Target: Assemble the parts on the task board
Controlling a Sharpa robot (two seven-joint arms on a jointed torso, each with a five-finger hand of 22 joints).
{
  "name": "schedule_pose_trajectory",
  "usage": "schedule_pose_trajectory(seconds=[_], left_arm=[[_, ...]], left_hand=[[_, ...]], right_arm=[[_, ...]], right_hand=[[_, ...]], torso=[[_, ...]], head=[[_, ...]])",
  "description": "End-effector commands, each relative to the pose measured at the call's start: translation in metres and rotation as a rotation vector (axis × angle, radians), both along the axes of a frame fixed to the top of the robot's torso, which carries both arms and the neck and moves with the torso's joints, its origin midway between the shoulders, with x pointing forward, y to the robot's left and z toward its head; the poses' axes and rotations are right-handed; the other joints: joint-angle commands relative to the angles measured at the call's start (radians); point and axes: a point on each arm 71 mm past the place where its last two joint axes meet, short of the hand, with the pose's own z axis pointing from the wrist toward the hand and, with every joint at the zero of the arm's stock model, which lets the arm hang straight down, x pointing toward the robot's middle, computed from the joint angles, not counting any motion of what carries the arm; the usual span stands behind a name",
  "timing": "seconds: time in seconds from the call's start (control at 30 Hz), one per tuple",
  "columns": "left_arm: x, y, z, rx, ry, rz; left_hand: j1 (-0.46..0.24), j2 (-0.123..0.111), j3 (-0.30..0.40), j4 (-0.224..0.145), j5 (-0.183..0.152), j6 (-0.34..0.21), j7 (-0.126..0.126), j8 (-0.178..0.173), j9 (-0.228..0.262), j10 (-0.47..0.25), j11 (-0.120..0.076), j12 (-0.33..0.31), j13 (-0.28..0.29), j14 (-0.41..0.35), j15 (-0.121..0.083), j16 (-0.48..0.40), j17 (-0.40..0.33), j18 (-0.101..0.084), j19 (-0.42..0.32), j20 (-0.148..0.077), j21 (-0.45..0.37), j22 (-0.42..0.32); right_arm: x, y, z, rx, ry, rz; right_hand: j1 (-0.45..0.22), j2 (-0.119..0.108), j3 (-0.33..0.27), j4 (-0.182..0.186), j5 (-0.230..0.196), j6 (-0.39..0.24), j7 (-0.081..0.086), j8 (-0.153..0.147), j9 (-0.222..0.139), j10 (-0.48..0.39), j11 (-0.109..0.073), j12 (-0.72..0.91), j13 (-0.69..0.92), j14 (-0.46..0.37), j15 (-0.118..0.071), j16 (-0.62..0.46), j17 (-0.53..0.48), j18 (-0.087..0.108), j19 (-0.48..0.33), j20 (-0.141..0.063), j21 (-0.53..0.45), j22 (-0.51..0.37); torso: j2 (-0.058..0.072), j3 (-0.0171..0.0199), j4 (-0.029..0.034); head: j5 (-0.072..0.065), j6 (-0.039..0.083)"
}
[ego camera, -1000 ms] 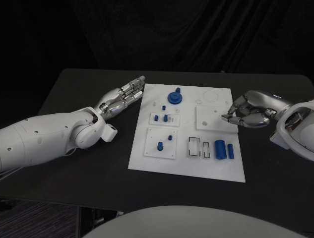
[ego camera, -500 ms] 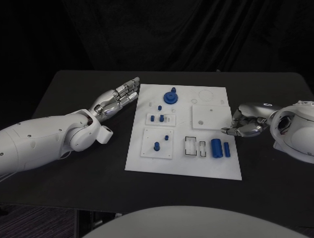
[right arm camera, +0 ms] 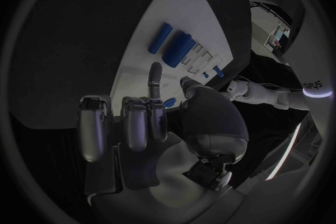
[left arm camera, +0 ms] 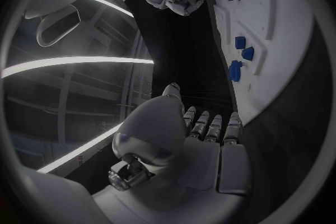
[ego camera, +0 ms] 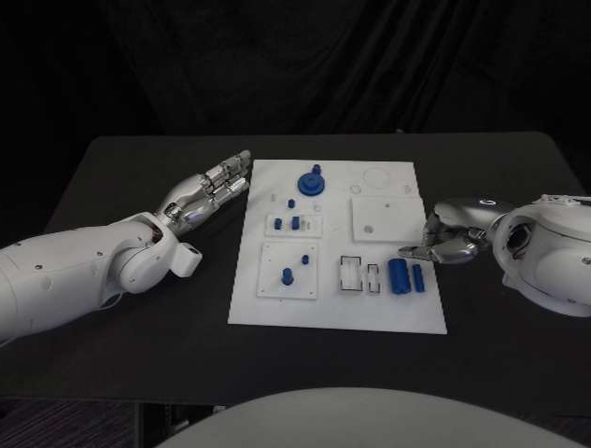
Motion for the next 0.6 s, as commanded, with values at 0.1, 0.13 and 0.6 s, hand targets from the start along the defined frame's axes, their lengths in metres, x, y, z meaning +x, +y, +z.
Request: schedule_pose_trajectory(seconds=[0.1,0.13,0.6], left_arm=[[-0.002,-0.001,0.002,-0.038,-0.034,-0.020],[-0.002,-0.001,0.002,-0.038,-0.033,-0.021],[-0.003,-0.002,0.000,-0.036,-0.023,-0.024]], left_hand=[[0.012,0.001,0.007,-0.002,0.007,0.003,0.011,0.000,0.002,0.002,0.013,0.004,0.001,0.000,0.009,-0.004,-0.001,0.002,0.002,0.007,0.002,0.001],[0.013,0.001,0.007,-0.002,0.007,0.004,0.013,0.000,0.002,0.002,0.014,0.004,0.001,0.000,0.010,-0.004,-0.001,0.002,0.003,0.008,0.002,0.001],[0.023,0.000,0.012,-0.005,0.017,0.015,0.033,0.002,0.003,0.004,0.027,0.007,0.002,0.000,0.015,-0.004,-0.001,-0.001,0.005,0.011,0.004,0.003]], right_arm=[[-0.004,0.002,0.004,0.017,-0.048,-0.026],[-0.005,0.003,0.004,0.020,-0.052,-0.022],[-0.017,0.011,-0.001,-0.006,-0.085,0.022]], right_hand=[[-0.007,-0.023,-0.018,-0.002,-0.062,0.017,0.001,-0.026,0.019,0.104,0.008,0.002,0.263,0.104,0.002,0.003,0.263,-0.012,0.098,-0.002,0.013,0.259],[-0.007,-0.028,-0.022,-0.001,-0.062,0.017,0.000,-0.023,0.026,0.104,0.007,0.002,0.263,0.104,0.001,0.003,0.263,-0.012,0.097,-0.002,0.013,0.259],[-0.017,-0.051,-0.134,0.002,-0.063,-0.028,-0.002,0.009,0.166,0.104,0.004,0.002,0.263,0.103,-0.002,0.001,0.257,-0.012,0.097,-0.005,0.014,0.259]], torso=[[-0.001,-0.0002,-0.0002],[0.000,-0.0005,0.0004],[-0.001,-0.0007,0.0013]], head=[[-0.005,0.000],[-0.006,0.000],[-0.011,0.000]])
